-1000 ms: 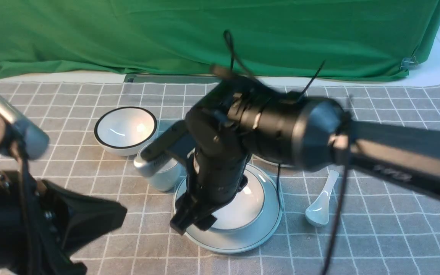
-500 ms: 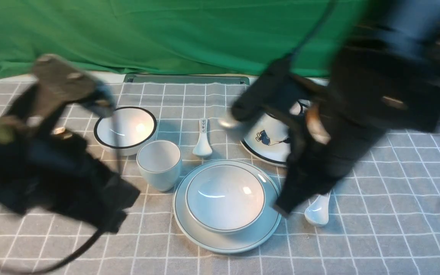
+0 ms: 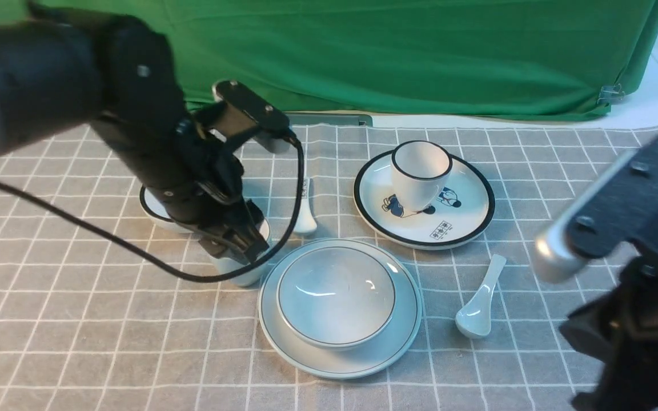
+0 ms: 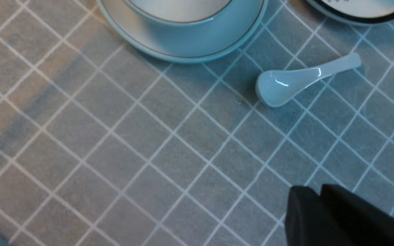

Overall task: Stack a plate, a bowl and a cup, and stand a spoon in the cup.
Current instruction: Use the left arm to grab a blue teacup

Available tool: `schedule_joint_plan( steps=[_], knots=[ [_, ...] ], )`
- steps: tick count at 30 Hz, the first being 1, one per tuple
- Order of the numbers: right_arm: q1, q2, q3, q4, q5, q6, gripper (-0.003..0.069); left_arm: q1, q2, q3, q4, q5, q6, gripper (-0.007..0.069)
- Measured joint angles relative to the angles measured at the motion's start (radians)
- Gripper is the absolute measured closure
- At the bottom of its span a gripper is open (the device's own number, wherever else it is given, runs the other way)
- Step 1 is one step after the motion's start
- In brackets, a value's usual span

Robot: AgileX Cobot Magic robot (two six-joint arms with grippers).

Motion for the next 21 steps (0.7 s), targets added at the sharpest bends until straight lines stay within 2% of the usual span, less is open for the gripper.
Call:
schedule_joint_plan(
  steps=[2,5,12,14,16,17,19,21],
  knots=[
    [0.0,-0.027,0.019,0.0,-0.002,0.009,0.0566,0.0,0.032,-0.013,0.025,-0.004,0.001,0.0205],
    [0.0,-0.055,0.034,0.002,-0.002,0.029,0.0566,0.0,0.072,-0.019,0.034,-0.02,0.003,0.0191],
    [0.0,-0.065,0.035,0.002,-0.002,0.051,0.0566,0.0,0.144,-0.019,-0.006,-0.031,0.066,0.0256],
    [0.0,-0.065,0.035,0.002,-0.002,0.052,0.0566,0.0,0.165,-0.019,-0.005,-0.044,0.087,0.0309],
    [0.0,-0.065,0.035,0.002,-0.002,0.062,0.0566,0.0,0.182,-0.019,0.002,-0.047,0.09,0.041],
    [0.0,-0.065,0.035,0.002,-0.001,0.064,0.0566,0.0,0.184,-0.019,0.003,-0.047,0.09,0.0431],
    [0.0,-0.065,0.035,0.002,0.007,0.069,0.0566,0.0,0.186,-0.02,0.01,-0.042,0.1,0.0552],
    [0.0,-0.065,0.035,0.002,0.017,0.07,0.0566,0.0,0.178,-0.032,0.017,-0.016,0.105,0.0592]
  ],
)
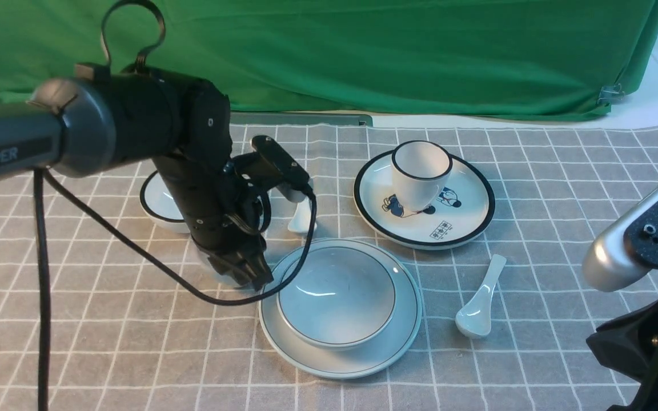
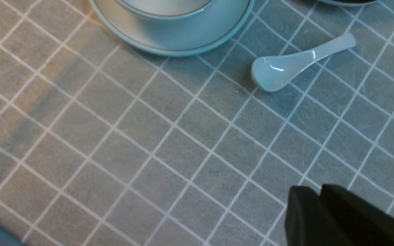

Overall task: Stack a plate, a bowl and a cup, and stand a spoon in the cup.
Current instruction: Use the left arm to grab a blue teacup, then use the left arm to put the blue teacup into the blue rice bowl in the middle

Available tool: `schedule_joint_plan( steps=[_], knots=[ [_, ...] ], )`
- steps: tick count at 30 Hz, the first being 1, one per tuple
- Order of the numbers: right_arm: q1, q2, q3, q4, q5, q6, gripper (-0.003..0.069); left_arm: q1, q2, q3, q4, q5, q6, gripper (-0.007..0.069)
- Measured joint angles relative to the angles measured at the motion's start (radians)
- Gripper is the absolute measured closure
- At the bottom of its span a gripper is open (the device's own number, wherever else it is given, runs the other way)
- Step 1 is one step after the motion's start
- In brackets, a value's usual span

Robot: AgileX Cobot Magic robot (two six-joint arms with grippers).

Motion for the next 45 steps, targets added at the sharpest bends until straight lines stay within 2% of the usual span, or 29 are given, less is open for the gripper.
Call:
schedule_joint_plan(
  steps=[4,9,13,17,29,45],
  knots=[
    [0.0,-0.013,0.001,0.0,0.009,0.0,0.0566,-0.012,-0.058,-0.072,-0.035,0.125,-0.01,0.0595],
    [0.0,-0.058,0.001,-0.003,0.02,0.0,0.0566,-0.103,-0.111,-0.214,-0.183,0.173,-0.015,0.0595],
    [0.0,-0.092,0.001,-0.003,0.038,0.003,0.0566,-0.191,-0.062,-0.239,-0.187,0.19,-0.015,0.0595],
    [0.0,-0.12,0.001,-0.004,0.044,0.007,0.0566,-0.237,0.014,-0.239,-0.143,0.19,-0.015,0.0595],
    [0.0,-0.149,0.001,-0.004,0.05,0.029,0.0566,-0.247,0.091,-0.239,-0.072,0.12,-0.015,0.0595],
    [0.0,-0.149,0.001,-0.004,0.051,0.035,0.0566,-0.247,0.091,-0.239,-0.054,0.138,-0.015,0.0595]
  ],
)
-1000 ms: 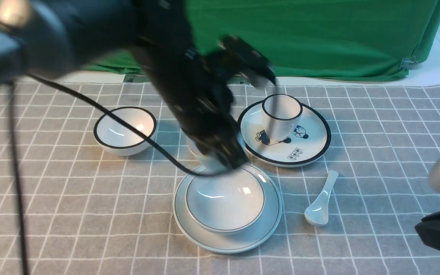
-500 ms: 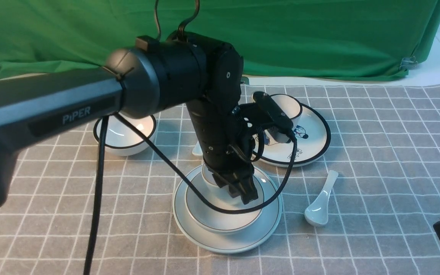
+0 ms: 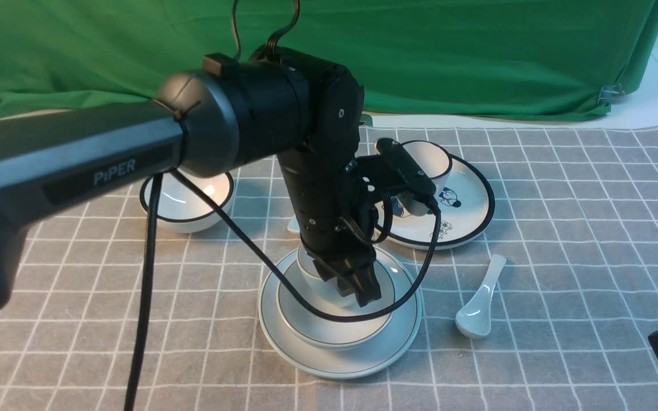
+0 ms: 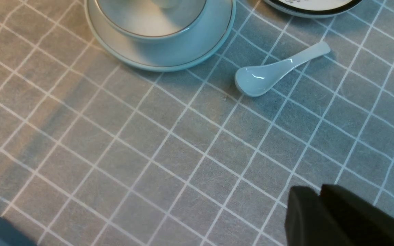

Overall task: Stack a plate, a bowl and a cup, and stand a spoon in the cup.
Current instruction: Use the left arm to put the blue teacup into the blue rice bowl in the middle

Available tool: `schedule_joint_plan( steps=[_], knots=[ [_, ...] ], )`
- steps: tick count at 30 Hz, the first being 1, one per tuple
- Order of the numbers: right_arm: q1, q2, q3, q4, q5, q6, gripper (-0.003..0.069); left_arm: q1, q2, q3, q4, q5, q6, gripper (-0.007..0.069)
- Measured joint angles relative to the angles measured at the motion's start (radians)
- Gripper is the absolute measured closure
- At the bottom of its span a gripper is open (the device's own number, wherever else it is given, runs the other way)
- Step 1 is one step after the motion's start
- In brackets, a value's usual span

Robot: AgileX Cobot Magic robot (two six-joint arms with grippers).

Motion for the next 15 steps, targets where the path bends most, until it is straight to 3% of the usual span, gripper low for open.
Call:
schedule_joint_plan(
  steps=[15],
  knots=[
    [0.0,0.0,0.0,0.0,0.0,0.024,0.0481,-0.002,0.025,-0.001,-0.005,-0.002,0.0,0.0592]
  ],
)
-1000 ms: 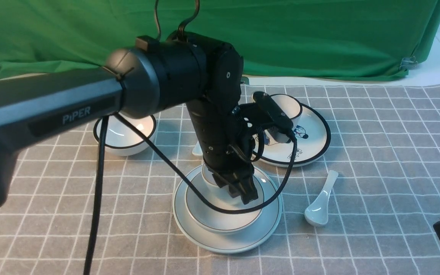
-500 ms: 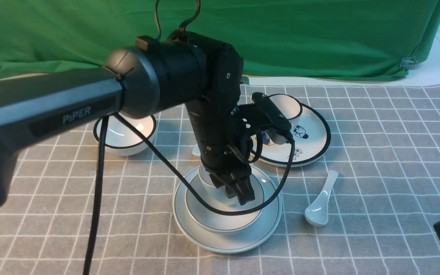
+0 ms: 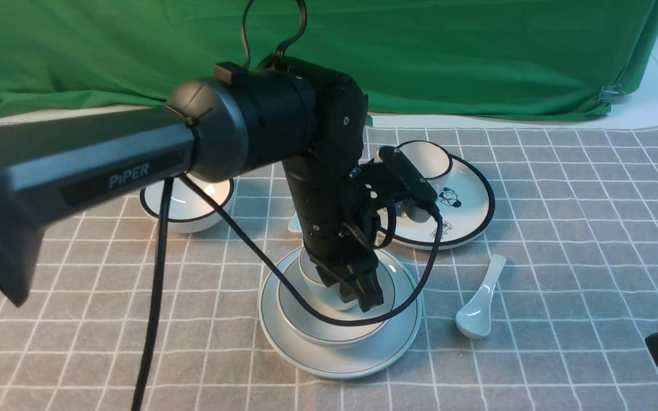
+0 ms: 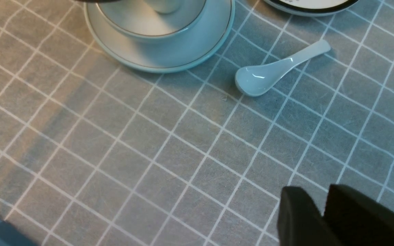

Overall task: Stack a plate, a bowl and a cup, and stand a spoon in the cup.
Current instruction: Use the left arm to put the blue teacup into the blue rice bowl in the middle, then use the right arm to grab a blue soup spoon

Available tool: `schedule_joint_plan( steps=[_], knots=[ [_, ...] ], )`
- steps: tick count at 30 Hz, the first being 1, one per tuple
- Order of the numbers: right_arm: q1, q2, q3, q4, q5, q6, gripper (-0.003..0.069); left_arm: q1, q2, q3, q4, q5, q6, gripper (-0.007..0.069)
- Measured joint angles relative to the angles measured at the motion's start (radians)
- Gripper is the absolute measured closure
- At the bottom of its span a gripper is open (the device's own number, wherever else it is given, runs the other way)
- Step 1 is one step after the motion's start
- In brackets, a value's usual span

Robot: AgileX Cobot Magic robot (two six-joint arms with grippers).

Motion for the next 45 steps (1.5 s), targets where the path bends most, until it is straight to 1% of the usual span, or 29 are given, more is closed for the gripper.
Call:
schedule_joint_plan(
  steps=[2,4,6,7,8,9,11,13,15,17,19,21,22,23,24,25,26,27,28,30,31,32,33,35,36,37,39,43,45],
  knots=[
    [0.0,0.0,0.0,0.0,0.0,0.007,0.047,0.0,0.0,0.0,0.0,0.001,0.0,0.0589],
    [0.0,0.0,0.0,0.0,0.0,0.042,0.0407,0.0,0.0,0.0,0.0,0.013,0.0,0.0574],
    [0.0,0.0,0.0,-0.001,-0.003,0.063,0.0327,0.0,0.0,-0.002,0.003,0.035,0.0,0.0536],
    [0.0,0.001,0.0,-0.003,-0.007,0.073,0.0281,0.0,-0.001,-0.004,0.003,0.038,0.0,0.0515],
    [0.0,0.004,0.0,-0.006,-0.01,0.082,0.0255,0.0,-0.002,-0.007,0.001,0.04,0.0,0.0491],
    [0.0,0.011,0.0,-0.015,-0.015,0.101,0.0216,0.0,-0.009,-0.009,-0.005,0.039,0.0,0.0452],
    [0.0,0.04,0.0,-0.055,-0.027,0.149,0.0174,0.0,-0.024,-0.017,-0.025,0.043,-0.01,0.0379],
    [0.0,0.094,0.0,-0.117,-0.031,0.218,0.0175,0.0,-0.046,-0.027,-0.059,0.043,-0.022,0.0306],
    [-0.009,0.143,0.0,-0.162,-0.039,0.257,0.0186,0.0,-0.069,-0.029,-0.083,0.044,-0.025,0.0253],
    [-0.051,0.213,-0.004,-0.174,-0.061,0.285,0.0193,0.0,-0.104,-0.029,-0.095,0.045,-0.028,0.0204],
    [-0.12,0.283,-0.018,-0.155,-0.084,0.285,0.0193,0.0,-0.148,-0.029,-0.098,0.046,-0.042,0.0193],
    [-0.222,0.363,-0.041,-0.094,-0.123,0.255,0.0191,0.0,-0.209,-0.029,-0.099,0.045,-0.082,0.0224],
    [-0.276,0.403,-0.052,-0.047,-0.149,0.227,0.0191,0.0,-0.251,-0.029,-0.099,0.044,-0.103,0.0264],
    [-0.34,0.446,-0.063,0.02,-0.183,0.187,0.0191,0.0,-0.309,-0.028,-0.099,0.043,-0.126,0.0328],
    [-0.36,0.462,-0.067,0.045,-0.194,0.173,0.0191,0.0,-0.329,-0.026,-0.1,0.042,-0.133,0.0354],
    [-0.415,0.521,-0.081,0.116,-0.233,0.13,0.0191,0.0,-0.406,-0.017,-0.103,0.034,-0.147,0.045],
    [-0.459,0.57,-0.092,0.174,-0.258,0.098,0.0191,0.0,-0.464,0.003,-0.106,0.017,-0.158,0.0515],
    [-0.493,0.611,-0.1,0.212,-0.283,0.084,0.0191,0.0,-0.539,0.033,-0.109,-0.012,-0.163,0.0564],
    [-0.498,0.627,-0.104,0.217,-0.289,0.083,0.0191,0.0,-0.552,0.039,-0.109,-0.017,-0.165,0.057],
    [-0.525,0.69,-0.122,0.24,-0.308,0.075,0.0191,0.0,-0.656,0.1,-0.11,-0.067,-0.17,0.06],
    [-0.538,0.75,-0.143,0.252,-0.326,0.073,0.0191,0.0,-0.77,0.187,-0.111,-0.13,-0.184,0.0615],
    [-0.539,0.758,-0.146,0.252,-0.327,0.074,0.0191,0.0,-0.783,0.198,-0.111,-0.138,-0.186,0.0615],
    [-0.54,0.808,-0.172,0.259,-0.333,0.072,0.0191,0.0,-0.883,0.291,-0.112,-0.198,-0.193,0.062],
    [-0.538,0.877,-0.215,0.267,-0.334,0.072,0.0191,0.0,-0.996,0.404,-0.114,-0.273,-0.197,0.0622],
    [-0.538,0.918,-0.245,0.271,-0.334,0.072,0.0191,0.0,-1.081,0.495,-0.117,-0.338,-0.207,0.0623],
    [-0.538,0.931,-0.255,0.271,-0.334,0.071,0.0191,0.0,-1.104,0.52,-0.118,-0.358,-0.211,0.0623],
    [-0.539,0.999,-0.313,0.272,-0.332,0.071,0.019,0.0,-1.224,0.642,-0.118,-0.46,-0.217,0.0624],
    [-0.548,1.096,-0.399,0.272,-0.322,0.071,0.019,0.0,-1.389,0.838,-0.122,-0.568,-0.218,0.0624],
    [-0.551,1.128,-0.421,0.271,-0.322,0.072,0.019,0.0,-1.434,0.897,-0.133,-0.583,-0.218,0.0624]
  ],
)
